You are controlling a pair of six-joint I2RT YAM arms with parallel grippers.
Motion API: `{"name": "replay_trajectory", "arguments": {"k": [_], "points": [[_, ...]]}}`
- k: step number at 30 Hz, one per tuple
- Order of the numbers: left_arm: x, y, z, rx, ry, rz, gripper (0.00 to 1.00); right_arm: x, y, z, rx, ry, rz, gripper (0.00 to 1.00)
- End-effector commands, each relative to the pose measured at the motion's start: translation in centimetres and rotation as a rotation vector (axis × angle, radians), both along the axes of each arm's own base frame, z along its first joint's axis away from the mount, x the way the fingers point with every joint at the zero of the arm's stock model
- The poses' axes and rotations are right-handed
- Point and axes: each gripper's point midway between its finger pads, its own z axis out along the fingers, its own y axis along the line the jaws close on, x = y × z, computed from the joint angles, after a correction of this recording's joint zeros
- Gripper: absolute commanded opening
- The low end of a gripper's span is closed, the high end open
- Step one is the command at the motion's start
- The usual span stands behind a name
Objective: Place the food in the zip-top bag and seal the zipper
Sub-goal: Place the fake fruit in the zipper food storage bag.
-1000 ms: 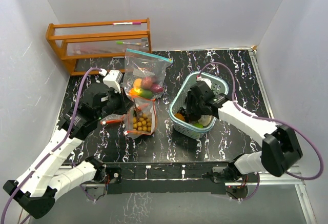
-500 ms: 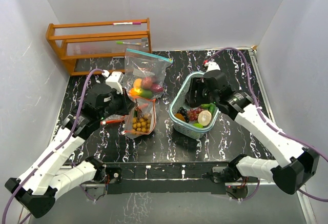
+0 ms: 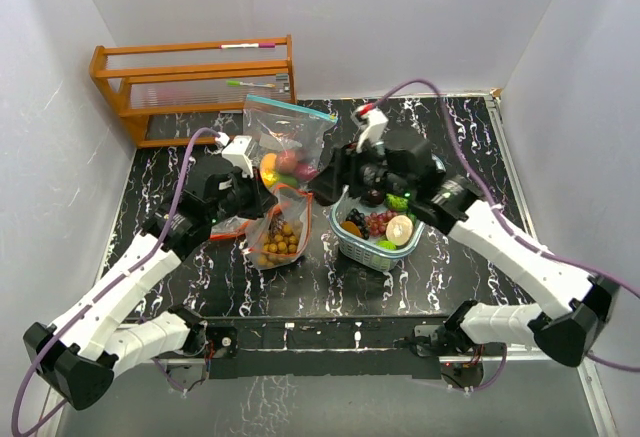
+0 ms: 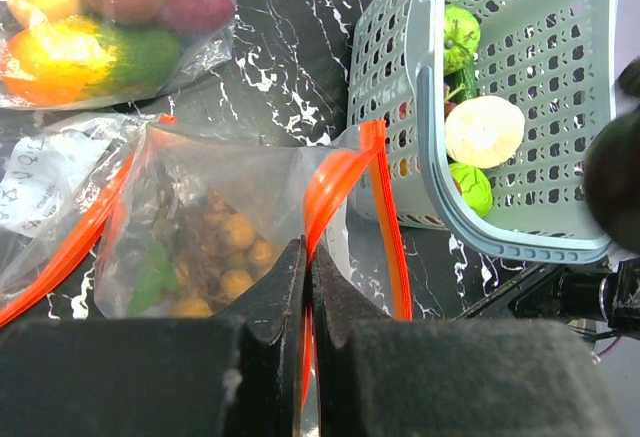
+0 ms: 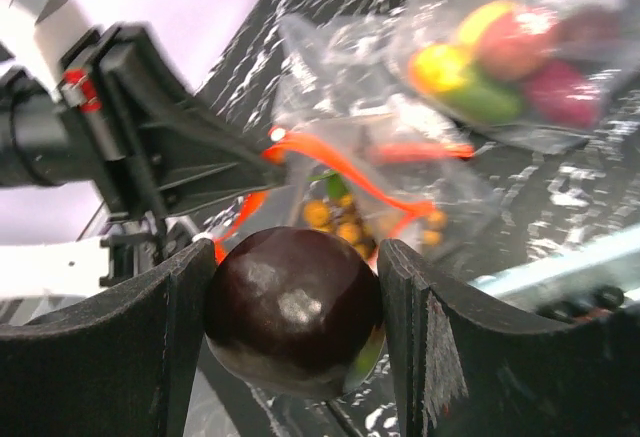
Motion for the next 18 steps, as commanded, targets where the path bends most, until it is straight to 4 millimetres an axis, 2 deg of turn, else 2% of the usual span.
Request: {"name": "replay_trajectory", "arguments": {"k": [1, 4, 10, 16, 18], "points": [[0.3, -0.7, 1.0, -0.034, -0.024, -0.016, 0.0, -2.0, 5.7, 0.8, 0.067, -0.046, 0.14, 0.23], [0.2, -0.6, 1.1, -0.032, -0.026, -0.013, 0.0, -2.5, 7.6, -0.7, 0.063, -0.017, 0.166, 0.23], [-0.2, 0.2, 1.6, -0.024, -0.039, 0.007, 0.0, -2.5, 9.0, -3.8, 0.039, 0.037, 0.153, 0.25], [-0.4, 0.5, 2.2, -0.027, -0.053, 0.011, 0.0, -1.9, 10.2, -6.1, 0.01, 0.051, 0.131, 0.49], [-0.4, 0.4, 2.2, -0.029, -0.051, 0.009, 0.0, -1.6, 10.8, -6.6, 0.01, 0.05, 0.123, 0.55]]}}
